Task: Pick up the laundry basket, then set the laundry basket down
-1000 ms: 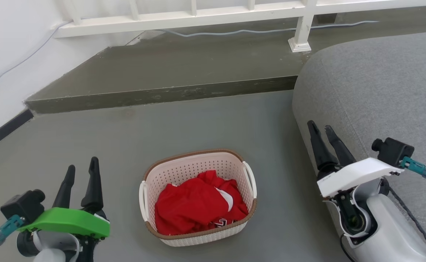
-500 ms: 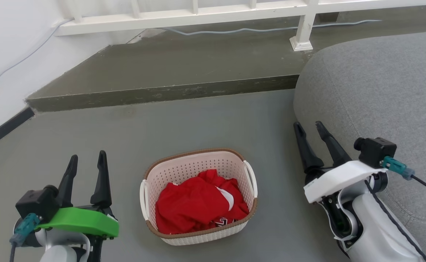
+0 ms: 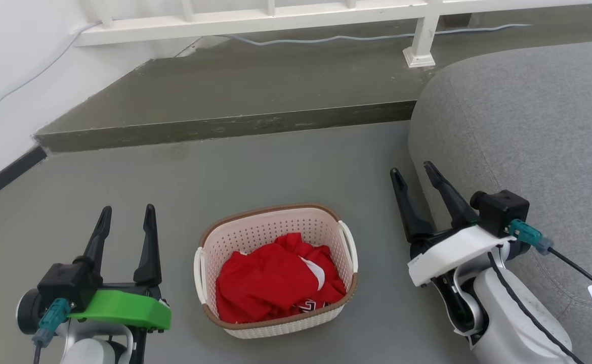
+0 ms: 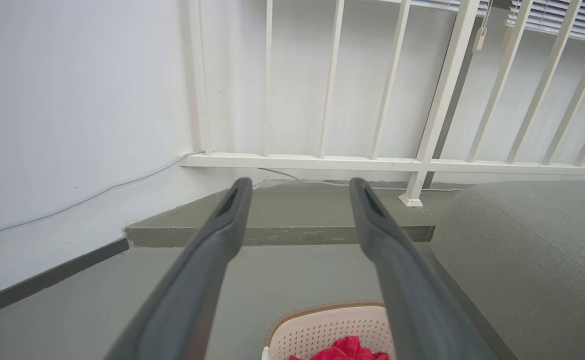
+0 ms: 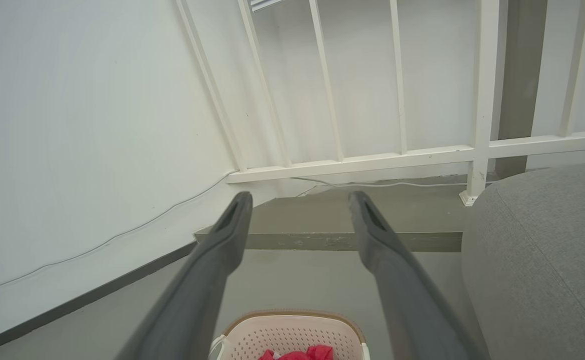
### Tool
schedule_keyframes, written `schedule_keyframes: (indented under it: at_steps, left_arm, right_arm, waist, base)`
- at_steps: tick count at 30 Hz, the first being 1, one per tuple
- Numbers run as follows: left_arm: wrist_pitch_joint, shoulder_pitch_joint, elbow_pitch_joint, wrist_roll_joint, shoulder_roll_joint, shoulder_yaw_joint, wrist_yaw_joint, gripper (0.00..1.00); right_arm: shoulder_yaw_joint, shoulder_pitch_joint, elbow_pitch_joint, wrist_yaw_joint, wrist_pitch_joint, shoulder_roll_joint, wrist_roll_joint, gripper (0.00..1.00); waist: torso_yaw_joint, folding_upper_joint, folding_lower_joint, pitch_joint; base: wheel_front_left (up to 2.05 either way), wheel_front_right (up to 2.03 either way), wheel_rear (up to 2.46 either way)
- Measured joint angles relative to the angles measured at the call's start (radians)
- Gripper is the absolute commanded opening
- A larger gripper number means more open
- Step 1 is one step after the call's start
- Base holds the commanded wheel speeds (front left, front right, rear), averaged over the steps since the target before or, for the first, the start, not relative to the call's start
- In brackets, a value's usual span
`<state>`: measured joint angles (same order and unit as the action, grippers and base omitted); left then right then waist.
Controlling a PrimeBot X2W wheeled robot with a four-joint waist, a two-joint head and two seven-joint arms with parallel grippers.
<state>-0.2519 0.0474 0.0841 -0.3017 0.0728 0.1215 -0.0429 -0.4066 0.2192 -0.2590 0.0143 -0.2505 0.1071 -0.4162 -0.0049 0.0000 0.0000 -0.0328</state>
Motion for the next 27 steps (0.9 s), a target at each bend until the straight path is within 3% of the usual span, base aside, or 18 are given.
schedule_keyframes:
  at_steps: [27]
  left_arm:
    - [0.0, 0.011, -0.001, 0.006, -0.019, -0.042, -0.028, 1.0]
  right_arm:
    - [0.034, 0.0, -0.007, 0.003, -0.001, -0.024, 0.04, 1.0]
  waist:
    - [-0.005, 0.0, 0.0, -0.049]
  base:
    - [0.0, 0.0, 0.0]
